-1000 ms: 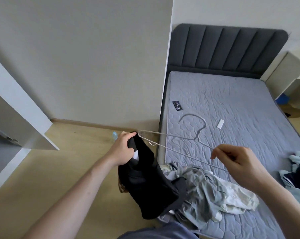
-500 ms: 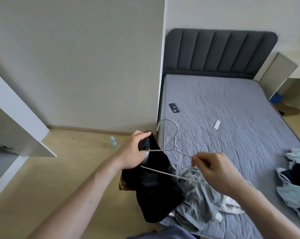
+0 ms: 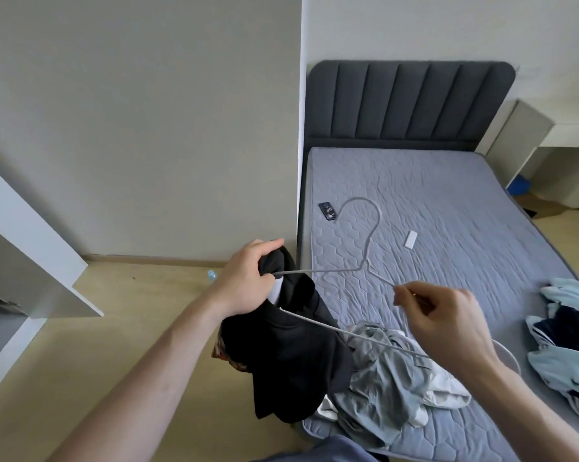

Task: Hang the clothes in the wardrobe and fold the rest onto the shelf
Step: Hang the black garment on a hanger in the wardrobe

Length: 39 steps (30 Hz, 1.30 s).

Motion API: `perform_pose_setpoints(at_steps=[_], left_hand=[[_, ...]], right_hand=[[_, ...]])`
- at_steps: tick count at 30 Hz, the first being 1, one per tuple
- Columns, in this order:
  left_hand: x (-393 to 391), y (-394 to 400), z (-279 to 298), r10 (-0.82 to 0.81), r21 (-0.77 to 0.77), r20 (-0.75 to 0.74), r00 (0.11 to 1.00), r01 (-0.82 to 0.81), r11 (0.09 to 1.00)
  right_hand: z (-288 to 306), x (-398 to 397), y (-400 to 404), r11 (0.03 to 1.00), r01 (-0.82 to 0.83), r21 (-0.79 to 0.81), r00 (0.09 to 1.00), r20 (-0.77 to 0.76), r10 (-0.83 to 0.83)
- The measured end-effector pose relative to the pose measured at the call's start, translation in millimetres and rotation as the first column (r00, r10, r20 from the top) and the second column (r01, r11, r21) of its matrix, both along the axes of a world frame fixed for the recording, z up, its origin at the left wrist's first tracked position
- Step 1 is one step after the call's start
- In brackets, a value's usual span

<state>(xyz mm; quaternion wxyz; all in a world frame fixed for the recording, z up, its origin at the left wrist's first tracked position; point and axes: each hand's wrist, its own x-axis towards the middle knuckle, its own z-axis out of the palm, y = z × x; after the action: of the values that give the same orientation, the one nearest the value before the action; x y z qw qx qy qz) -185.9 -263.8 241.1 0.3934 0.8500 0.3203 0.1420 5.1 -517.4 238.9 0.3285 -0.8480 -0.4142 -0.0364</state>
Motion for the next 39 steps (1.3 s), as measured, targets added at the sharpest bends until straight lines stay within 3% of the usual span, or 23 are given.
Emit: perform_pose_setpoints(at_steps=[5, 9, 11, 15, 18, 20, 22, 24, 27, 31, 35, 39], left_hand=[[20, -31, 20, -0.117, -0.108, 0.143, 0.983, 0.134, 0.985], [24, -42, 30, -0.066, -0.303, 0.344, 0.937, 0.177, 0.936], [24, -44, 29, -0.091, -0.369, 0.360, 0.929, 0.231, 0.900], [21, -40, 32, -0.318, -0.196, 0.149, 0.936, 0.343, 0.919], [20, -32, 36, -0.336, 0.120, -0.023, 0.941, 0.337, 0.934], [24, -26, 32, -0.302, 0.429, -0.073, 0.950, 0.304, 0.851], [30, -16, 28, -0.278, 0.589, -0.055, 0.959, 0.256, 0.767], [35, -4, 27, -0.276, 0.615, -0.039, 0.960, 0.241, 0.750], [40, 1, 23, -0.343, 0.517, -0.064, 0.937, 0.325, 0.792], [39, -1, 13, -0.348, 0.504, -0.010, 0.937, 0.305, 0.808], [35, 3, 13, -0.283, 0.473, 0.102, 0.953, 0.204, 0.857], [35, 2, 19, -0.255, 0.483, 0.147, 0.956, 0.156, 0.862]], right_hand=[[-28, -34, 23, 0.996, -0.060, -0.068, 0.998, 0.015, 0.062], [-45, -36, 30, 0.991, -0.031, 0.132, 0.954, -0.293, 0.069], [-42, -34, 28, 0.976, -0.014, 0.219, 0.900, -0.422, 0.107], [-39, -34, 25, 0.948, 0.054, 0.315, 0.810, -0.569, 0.143], [-39, -35, 25, 0.928, 0.076, 0.366, 0.776, -0.606, 0.176], [-38, -36, 25, 0.913, 0.083, 0.399, 0.763, -0.615, 0.200], [-37, -37, 27, 0.914, 0.080, 0.398, 0.773, -0.604, 0.195], [-37, -35, 27, 0.923, 0.064, 0.378, 0.787, -0.588, 0.186], [-37, -31, 25, 0.936, 0.052, 0.347, 0.812, -0.561, 0.163], [-37, -26, 18, 0.926, 0.023, 0.377, 0.947, -0.304, 0.100], [-35, -30, 0, 0.863, -0.037, 0.503, 0.974, -0.176, 0.145], [-64, -35, -1, 0.947, -0.225, 0.230, 0.923, -0.261, 0.283]])
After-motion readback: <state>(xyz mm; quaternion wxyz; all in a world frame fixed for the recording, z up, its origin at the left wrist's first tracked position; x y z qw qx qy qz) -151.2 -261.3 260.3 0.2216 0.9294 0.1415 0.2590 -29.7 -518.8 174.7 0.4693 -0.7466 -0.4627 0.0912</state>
